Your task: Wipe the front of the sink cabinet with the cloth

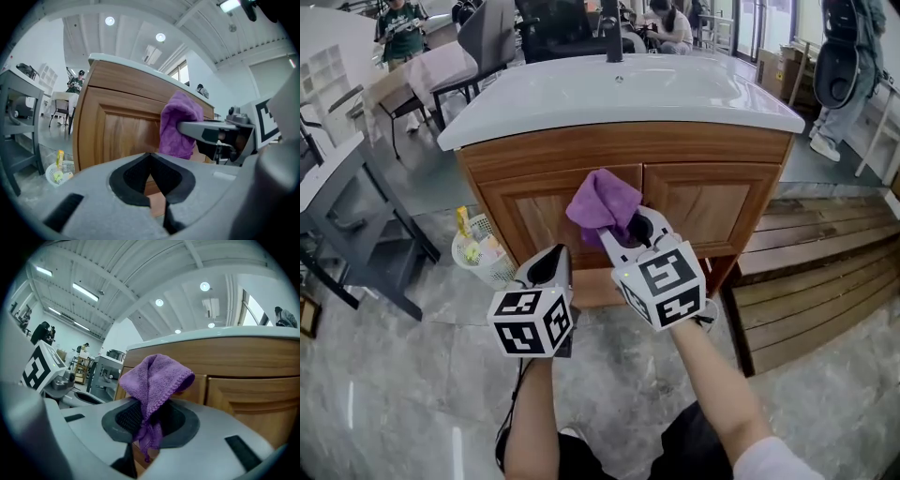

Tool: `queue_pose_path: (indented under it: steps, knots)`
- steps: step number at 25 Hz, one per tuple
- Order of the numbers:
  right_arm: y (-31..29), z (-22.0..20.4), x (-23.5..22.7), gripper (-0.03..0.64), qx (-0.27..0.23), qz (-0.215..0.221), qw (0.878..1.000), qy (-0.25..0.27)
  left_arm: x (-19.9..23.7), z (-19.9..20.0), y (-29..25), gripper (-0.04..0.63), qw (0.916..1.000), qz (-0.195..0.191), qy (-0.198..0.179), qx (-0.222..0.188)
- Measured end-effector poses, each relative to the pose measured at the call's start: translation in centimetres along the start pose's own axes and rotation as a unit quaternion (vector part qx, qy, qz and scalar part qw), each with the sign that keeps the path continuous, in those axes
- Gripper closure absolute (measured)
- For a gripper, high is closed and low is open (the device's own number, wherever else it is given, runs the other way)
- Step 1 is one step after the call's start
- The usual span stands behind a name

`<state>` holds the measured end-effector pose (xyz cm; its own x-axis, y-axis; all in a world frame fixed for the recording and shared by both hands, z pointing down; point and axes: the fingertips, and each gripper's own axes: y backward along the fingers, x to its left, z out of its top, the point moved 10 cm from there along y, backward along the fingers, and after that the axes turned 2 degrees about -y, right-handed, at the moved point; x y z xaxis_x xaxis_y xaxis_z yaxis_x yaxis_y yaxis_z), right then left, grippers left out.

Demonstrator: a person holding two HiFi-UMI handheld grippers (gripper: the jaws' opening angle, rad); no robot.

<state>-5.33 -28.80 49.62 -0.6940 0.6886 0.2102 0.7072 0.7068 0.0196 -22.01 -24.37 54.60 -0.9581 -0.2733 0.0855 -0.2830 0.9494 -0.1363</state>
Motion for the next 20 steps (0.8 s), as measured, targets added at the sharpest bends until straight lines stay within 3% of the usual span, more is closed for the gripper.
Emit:
queue_pose_path:
  steps: [8,20]
  knots:
    - [-5.8,-1.4,6.3,0.54,0.006,0.066,0.998,-0.002,3.9,-0.7,1.9,0.589,0.999,0.044,-0.001,0.005]
    - [-12.2,-4.1,12.0,0.54,0.01,0.11,0.994,-0.004,9.1,-1.7,4.3,0.589,0.9953,0.097,0.01,0.004]
